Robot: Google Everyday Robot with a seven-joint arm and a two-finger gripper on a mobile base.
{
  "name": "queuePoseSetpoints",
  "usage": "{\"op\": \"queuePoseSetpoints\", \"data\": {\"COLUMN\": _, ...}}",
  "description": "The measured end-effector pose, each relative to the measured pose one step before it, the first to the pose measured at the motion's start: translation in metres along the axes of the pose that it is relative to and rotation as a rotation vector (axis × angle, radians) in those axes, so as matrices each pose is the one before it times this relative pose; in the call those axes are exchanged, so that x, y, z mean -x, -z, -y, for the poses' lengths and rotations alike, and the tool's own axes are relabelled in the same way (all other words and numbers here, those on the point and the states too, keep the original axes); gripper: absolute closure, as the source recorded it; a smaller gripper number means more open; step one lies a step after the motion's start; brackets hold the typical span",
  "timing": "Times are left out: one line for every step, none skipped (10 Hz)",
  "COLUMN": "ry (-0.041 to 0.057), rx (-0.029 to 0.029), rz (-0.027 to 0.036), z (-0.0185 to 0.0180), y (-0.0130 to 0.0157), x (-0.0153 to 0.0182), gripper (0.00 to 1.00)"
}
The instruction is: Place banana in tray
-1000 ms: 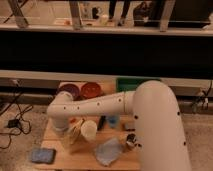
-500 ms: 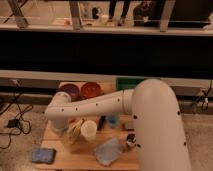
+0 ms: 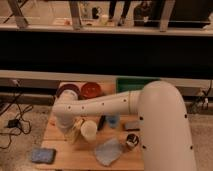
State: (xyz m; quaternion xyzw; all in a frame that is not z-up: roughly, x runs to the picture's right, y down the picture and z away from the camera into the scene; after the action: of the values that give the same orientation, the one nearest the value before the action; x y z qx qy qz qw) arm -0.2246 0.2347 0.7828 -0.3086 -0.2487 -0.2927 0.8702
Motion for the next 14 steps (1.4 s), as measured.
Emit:
{"op": "queuePoseSetpoints", "data": {"ry": -0.01497, "rx": 0.00041, "rz": 0.00556, "z": -0.00621, "y": -0.00365, "x": -0.00747, "gripper": 0.20}}
{"op": "queuePoseSetpoints", "data": {"ry": -0.01023, "rx": 0.00109, "rz": 0.00584, "z": -0.00605, "y": -0.00439, "x": -0.00502, "gripper": 0.20}}
{"op": "queuePoseSetpoints", "data": {"ry": -0.00631, "rx": -0.00081, "rz": 0.00277, "z": -0.00535, "y": -0.00262, "x": -0.00428, "gripper": 0.20}}
{"op": "queuePoseSetpoints", "data": {"ry": -0.00226, "rx": -0.00212, "rz": 0.00361, "z": -0.00389, "y": -0.00322, "x": -0.00166, "gripper": 0.20}}
{"op": "queuePoseSetpoints", "data": {"ry": 0.00676, "rx": -0.00580, "rz": 0.00585, "z": -0.00069, "y": -0.00338, "x": 0.00371, "gripper": 0.20}}
{"op": "queuePoseSetpoints", "data": {"ry": 0.00643, "rx": -0.00471, "rz": 0.00333, "z": -0.00014, "y": -0.00192, "x": 0.00297, "gripper": 0.20}}
{"op": "queuePoseSetpoints", "data": {"ry": 0.02062, "rx": -0.01833, "rz": -0.00165, "z": 0.00329, "y": -0.00029, "x": 0.00459, "gripper": 0.23}}
{"op": "queuePoseSetpoints", "data": {"ry": 0.01904, "rx": -0.01224, "rz": -0.00014, "z": 0.00442, "y": 0.00103, "x": 0.00655, "gripper": 0.29}}
{"op": "queuePoseSetpoints", "data": {"ry": 0.02046, "rx": -0.00976, "rz": -0.00023, "z": 0.00460, "y": 0.00090, "x": 0.00838, "gripper": 0.38}}
{"op": "queuePoseSetpoints", "data": {"ry": 0.01801, "rx": -0.00973, "rz": -0.00372, "z": 0.00455, "y": 0.00086, "x": 0.00594, "gripper": 0.48}}
{"op": "queuePoseSetpoints", "data": {"ry": 0.00759, "rx": -0.00510, "rz": -0.00008, "z": 0.00243, "y": 0.00094, "x": 0.00341, "gripper": 0.56}}
{"op": "queuePoseSetpoints", "data": {"ry": -0.00138, "rx": -0.00088, "rz": -0.00170, "z": -0.00033, "y": 0.00017, "x": -0.00146, "gripper": 0.58}}
{"op": "queuePoseSetpoints", "data": {"ry": -0.00131, "rx": -0.00002, "rz": -0.00022, "z": -0.00033, "y": 0.00011, "x": -0.00063, "gripper": 0.58}}
{"op": "queuePoseSetpoints", "data": {"ry": 0.00120, "rx": 0.00038, "rz": 0.00036, "z": 0.00019, "y": -0.00022, "x": 0.00066, "gripper": 0.58}}
